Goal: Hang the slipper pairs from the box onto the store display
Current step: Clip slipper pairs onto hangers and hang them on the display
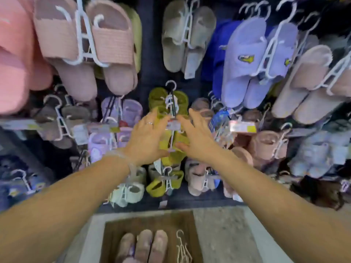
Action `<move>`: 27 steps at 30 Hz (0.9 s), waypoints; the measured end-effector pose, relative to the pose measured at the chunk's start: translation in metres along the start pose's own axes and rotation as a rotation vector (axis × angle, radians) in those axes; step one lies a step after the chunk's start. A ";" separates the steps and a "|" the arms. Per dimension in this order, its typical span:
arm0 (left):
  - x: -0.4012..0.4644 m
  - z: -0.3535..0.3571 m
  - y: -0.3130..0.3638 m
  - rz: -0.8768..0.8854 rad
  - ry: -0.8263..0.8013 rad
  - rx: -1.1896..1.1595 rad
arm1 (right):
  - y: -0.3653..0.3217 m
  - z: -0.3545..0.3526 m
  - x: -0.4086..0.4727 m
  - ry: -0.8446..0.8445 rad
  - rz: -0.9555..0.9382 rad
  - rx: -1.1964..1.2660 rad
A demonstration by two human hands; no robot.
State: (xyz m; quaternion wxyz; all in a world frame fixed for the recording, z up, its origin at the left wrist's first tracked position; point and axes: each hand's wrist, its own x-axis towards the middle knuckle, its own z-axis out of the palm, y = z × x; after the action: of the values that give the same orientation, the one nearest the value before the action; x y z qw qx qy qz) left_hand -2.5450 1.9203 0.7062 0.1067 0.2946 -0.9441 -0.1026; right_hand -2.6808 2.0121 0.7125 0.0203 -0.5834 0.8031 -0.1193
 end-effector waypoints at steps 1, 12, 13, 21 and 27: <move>-0.007 0.020 -0.007 -0.027 -0.058 -0.009 | 0.004 0.024 -0.005 -0.057 0.020 0.015; -0.047 0.237 -0.048 -0.214 -0.549 -0.061 | 0.080 0.247 -0.060 -0.517 0.255 0.167; -0.051 0.258 -0.050 -0.241 -0.577 -0.081 | 0.087 0.266 -0.066 -0.562 0.277 0.177; -0.106 0.419 -0.073 -0.449 -0.811 -0.125 | 0.139 0.423 -0.122 -0.763 0.444 0.206; -0.146 0.533 -0.098 -0.555 -0.899 -0.191 | 0.170 0.535 -0.152 -0.871 0.518 0.205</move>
State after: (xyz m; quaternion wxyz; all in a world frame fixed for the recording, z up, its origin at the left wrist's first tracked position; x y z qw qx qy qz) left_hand -2.5150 1.9955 0.1505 -0.3127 0.4492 -0.7698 -0.3285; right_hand -2.6991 2.1143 0.1399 0.4388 -0.3561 0.8224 0.0657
